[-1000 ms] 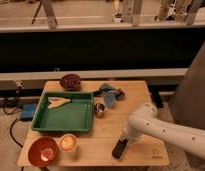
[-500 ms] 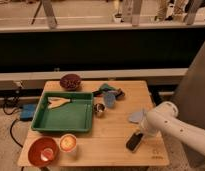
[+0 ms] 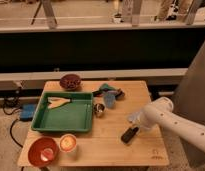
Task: Wipe table surface with eraser
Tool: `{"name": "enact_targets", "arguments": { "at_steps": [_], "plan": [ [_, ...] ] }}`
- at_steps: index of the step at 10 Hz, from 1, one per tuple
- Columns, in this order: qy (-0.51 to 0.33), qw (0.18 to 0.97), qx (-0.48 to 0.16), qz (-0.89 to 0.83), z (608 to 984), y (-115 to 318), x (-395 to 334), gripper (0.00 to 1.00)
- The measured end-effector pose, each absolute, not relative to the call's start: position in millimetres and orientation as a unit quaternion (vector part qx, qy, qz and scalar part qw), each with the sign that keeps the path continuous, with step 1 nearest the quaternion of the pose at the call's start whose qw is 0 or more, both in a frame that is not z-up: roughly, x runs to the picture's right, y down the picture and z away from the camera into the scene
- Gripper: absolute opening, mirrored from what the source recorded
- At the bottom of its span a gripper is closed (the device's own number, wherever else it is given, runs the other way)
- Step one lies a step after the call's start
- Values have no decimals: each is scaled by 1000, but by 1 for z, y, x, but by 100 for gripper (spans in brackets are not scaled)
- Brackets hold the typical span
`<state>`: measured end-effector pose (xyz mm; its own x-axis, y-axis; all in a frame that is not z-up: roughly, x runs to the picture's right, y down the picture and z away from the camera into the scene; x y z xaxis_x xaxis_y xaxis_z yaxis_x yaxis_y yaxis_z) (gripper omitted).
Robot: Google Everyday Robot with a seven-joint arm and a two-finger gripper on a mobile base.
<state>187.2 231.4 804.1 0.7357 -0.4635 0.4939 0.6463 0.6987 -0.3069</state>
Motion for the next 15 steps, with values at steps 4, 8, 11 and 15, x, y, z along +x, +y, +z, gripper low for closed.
{"name": "enact_targets", "arguments": {
  "at_steps": [4,8,11,15],
  "plan": [
    [-205,896,-235,-316,803,232,180,0],
    [-262,868,-218,-362,795,234,102,0],
    [-292,847,-218,-387,786,243,63,0],
    [-300,839,-231,-391,763,266,78,0]
  ]
}}
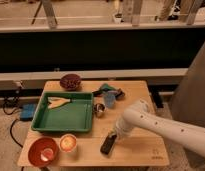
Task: Wipe table surface with eraser
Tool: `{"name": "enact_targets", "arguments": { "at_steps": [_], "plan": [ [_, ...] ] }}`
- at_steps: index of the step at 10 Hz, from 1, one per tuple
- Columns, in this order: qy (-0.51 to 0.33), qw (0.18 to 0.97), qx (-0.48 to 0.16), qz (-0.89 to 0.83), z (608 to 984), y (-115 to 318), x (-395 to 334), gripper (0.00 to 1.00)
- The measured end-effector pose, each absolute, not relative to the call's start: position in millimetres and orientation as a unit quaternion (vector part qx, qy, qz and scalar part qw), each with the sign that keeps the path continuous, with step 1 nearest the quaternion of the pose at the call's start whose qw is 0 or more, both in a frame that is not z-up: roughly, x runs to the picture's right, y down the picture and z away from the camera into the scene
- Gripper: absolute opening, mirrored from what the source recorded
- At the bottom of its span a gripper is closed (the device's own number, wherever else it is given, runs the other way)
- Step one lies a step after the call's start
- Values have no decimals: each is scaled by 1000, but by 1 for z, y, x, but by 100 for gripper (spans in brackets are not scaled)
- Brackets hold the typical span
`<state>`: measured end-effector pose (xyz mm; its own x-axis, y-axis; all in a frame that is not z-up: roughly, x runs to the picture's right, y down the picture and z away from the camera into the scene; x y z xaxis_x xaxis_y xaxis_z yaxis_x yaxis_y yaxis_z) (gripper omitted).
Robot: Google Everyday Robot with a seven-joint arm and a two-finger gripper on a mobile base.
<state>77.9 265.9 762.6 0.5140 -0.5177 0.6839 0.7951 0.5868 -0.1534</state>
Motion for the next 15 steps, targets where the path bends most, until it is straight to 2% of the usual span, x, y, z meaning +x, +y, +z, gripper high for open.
{"name": "enact_targets", "arguments": {
  "at_steps": [4,8,11,15],
  "plan": [
    [-256,860,-225,-380,741,268,148,0],
    [-195,886,-213,-362,750,253,201,0],
    [-189,893,-210,-351,782,234,204,0],
    [-233,876,-204,-370,804,230,150,0]
  ]
}}
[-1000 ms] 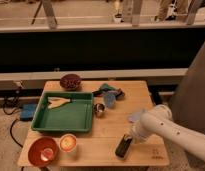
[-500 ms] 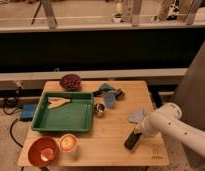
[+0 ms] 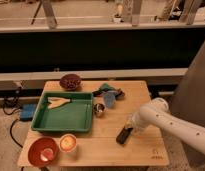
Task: Wipe table surface with eraser
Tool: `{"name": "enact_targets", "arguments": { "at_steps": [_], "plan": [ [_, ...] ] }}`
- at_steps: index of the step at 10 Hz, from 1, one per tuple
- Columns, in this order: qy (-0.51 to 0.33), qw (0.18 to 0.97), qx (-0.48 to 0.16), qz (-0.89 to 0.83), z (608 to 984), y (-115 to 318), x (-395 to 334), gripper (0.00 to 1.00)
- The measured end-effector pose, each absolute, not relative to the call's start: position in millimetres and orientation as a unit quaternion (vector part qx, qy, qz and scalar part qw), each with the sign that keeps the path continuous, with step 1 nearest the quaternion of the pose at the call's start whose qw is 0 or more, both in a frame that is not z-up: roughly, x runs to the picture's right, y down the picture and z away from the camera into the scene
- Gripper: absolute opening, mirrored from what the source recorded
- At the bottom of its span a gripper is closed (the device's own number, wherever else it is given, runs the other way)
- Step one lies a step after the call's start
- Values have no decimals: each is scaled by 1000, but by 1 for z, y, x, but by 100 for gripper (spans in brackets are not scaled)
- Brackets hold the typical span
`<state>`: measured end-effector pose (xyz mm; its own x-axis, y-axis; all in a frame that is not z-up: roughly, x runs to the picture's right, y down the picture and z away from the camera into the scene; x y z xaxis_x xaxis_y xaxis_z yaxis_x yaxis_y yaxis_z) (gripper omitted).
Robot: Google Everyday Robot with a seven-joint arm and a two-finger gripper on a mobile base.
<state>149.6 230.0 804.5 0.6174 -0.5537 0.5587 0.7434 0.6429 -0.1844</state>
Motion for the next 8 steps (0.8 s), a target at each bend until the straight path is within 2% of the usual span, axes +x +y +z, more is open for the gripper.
{"name": "enact_targets", "arguments": {
  "at_steps": [4,8],
  "plan": [
    [-252,867,-198,-382,805,229,130,0],
    [-312,830,-200,-417,793,245,79,0]
  ]
}}
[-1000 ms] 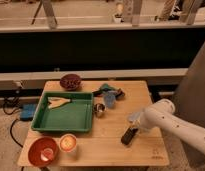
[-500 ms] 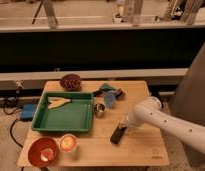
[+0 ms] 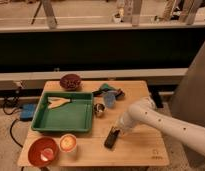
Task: Wipe table surface with eraser
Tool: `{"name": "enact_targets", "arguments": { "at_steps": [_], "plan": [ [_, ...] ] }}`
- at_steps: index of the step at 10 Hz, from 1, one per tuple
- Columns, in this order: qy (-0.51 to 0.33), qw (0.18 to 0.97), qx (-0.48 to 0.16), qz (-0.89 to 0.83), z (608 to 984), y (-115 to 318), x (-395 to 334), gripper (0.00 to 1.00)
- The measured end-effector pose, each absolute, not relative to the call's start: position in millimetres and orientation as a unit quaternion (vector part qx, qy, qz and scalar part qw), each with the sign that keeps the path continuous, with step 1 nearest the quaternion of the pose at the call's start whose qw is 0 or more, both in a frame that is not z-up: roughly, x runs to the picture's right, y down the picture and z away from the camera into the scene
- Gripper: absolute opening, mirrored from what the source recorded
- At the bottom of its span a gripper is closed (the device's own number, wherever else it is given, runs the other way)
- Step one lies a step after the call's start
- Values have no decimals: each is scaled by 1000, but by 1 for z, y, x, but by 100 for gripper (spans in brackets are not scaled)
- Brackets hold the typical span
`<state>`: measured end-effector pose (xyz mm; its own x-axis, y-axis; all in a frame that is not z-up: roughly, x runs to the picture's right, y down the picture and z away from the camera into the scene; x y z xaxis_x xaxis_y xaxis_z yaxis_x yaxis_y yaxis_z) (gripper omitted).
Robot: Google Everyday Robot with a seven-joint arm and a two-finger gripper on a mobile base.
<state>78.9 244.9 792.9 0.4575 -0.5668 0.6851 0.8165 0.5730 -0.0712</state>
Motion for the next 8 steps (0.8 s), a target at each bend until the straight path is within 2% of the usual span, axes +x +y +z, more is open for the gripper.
{"name": "enact_targets", "arguments": {
  "at_steps": [8],
  "plan": [
    [-297,833,-204,-419,794,244,80,0]
  ]
}}
